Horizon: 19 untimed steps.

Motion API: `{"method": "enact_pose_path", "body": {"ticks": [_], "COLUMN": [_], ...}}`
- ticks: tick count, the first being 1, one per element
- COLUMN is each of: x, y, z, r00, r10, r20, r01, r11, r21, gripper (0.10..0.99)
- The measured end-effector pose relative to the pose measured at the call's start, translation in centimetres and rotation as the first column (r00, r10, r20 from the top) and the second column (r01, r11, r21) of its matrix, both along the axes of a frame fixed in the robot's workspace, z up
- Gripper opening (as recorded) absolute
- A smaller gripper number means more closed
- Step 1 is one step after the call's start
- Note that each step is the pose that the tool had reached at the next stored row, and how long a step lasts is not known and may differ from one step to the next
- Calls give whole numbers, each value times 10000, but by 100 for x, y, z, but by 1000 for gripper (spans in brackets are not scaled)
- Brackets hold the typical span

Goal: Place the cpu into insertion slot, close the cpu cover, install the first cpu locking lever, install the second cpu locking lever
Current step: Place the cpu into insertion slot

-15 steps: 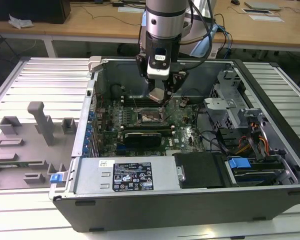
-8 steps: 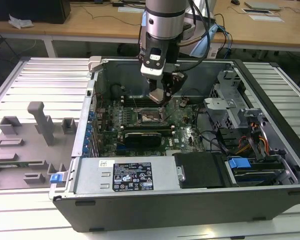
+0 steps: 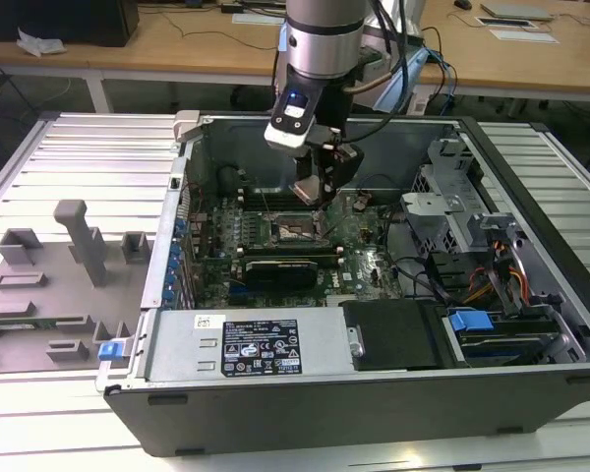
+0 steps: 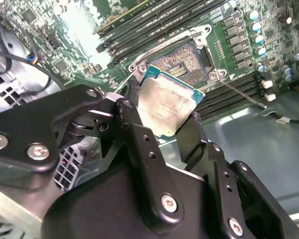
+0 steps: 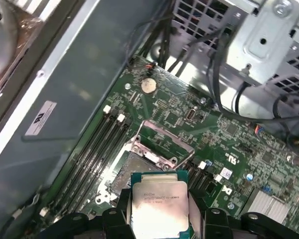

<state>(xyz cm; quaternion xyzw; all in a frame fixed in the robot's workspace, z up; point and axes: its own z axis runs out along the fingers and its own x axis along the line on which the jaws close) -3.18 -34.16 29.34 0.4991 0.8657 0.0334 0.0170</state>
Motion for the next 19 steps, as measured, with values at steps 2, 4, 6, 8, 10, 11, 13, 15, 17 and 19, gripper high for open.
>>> {"method": "enact_pose_path", "body": {"ticks": [2,4,6,8,10,11,13,15,17,19], "x": [0,0,0,0,0,0,0,0,0,0], "y": [0,0,0,0,0,0,0,0,0,0], "z": [-9,-20,-35,-49,-56,-64,-74,-104,-128,-186], "r00": [9994,9970,9901,9804,9720,9617,9503,9362,9291,9085], "r10": [-358,-778,-1406,-1969,-2350,-2742,-3114,-3514,-3699,-4179], "r20": [0,0,0,0,0,0,0,4,8,9], "r01": [358,778,1406,1969,2350,2742,3114,3514,3699,4179], "r11": [9994,9970,9901,9804,9720,9617,9503,9362,9291,9085], "r21": [0,1,1,1,0,1,2,2,4,6], "gripper": [541,541,541,541,541,541,541,541,541,541]}}
